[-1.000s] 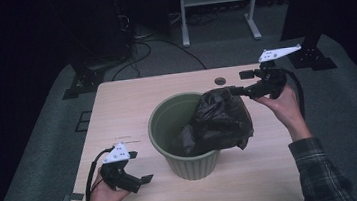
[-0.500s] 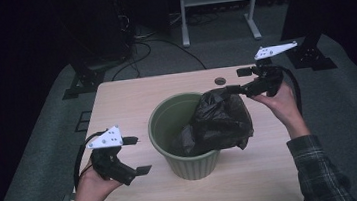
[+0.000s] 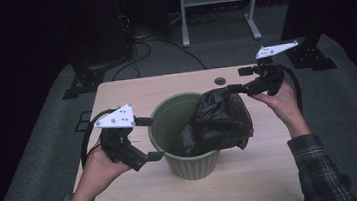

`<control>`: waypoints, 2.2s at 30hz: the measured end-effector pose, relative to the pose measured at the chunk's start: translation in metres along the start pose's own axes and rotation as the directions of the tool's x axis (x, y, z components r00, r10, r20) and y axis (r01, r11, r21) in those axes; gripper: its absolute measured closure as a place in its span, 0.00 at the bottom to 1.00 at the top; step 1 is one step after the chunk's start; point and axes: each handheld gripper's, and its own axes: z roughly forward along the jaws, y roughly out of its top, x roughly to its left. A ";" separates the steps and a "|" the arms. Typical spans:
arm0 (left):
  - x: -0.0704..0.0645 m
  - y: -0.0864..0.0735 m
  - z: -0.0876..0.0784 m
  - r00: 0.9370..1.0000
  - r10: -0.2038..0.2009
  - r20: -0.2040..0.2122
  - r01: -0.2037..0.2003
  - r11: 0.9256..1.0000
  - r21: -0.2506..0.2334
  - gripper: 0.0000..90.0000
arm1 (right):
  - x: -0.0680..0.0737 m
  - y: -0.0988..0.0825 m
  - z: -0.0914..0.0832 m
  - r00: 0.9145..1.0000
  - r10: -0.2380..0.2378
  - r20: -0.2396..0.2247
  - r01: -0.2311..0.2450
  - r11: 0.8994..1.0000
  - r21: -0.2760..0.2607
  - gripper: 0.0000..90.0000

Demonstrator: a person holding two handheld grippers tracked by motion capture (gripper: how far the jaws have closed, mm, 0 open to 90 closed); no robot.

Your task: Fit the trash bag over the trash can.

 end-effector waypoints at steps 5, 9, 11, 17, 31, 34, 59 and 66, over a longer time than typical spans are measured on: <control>0.001 0.014 0.013 0.999 0.010 0.042 -0.009 1.000 -0.012 0.00 | -0.001 0.001 0.001 1.000 0.005 0.002 -0.005 1.000 0.009 0.04; 0.002 0.022 0.024 0.997 0.017 0.081 -0.016 1.000 -0.013 0.04 | -0.001 0.003 0.001 1.000 0.006 0.005 -0.006 1.000 0.013 0.03; 0.003 0.026 0.030 0.995 0.025 0.100 -0.024 1.000 -0.013 0.06 | 0.000 0.004 0.002 1.000 0.004 0.005 -0.004 1.000 0.014 0.03; 0.001 0.040 0.049 0.987 0.052 0.153 -0.050 0.999 -0.014 0.15 | 0.000 0.005 0.005 1.000 0.002 0.005 -0.002 1.000 0.019 0.01; -0.017 0.068 0.094 0.960 0.125 0.251 -0.127 0.992 -0.007 0.21 | -0.002 0.005 0.005 1.000 0.009 0.003 -0.009 1.000 0.020 0.01; -0.020 0.070 0.104 0.956 0.128 0.265 -0.134 0.991 0.004 0.23 | -0.002 0.005 0.004 1.000 0.009 0.003 -0.009 1.000 0.019 0.01; -0.002 0.066 0.106 0.984 0.102 0.145 -0.104 0.995 0.007 1.00 | 0.003 -0.004 -0.015 1.000 0.005 0.006 -0.005 1.000 0.001 0.01; 0.013 0.057 0.093 0.994 0.034 0.101 -0.033 0.999 -0.014 1.00 | 0.009 -0.013 -0.028 1.000 -0.001 0.013 0.001 1.000 0.009 0.01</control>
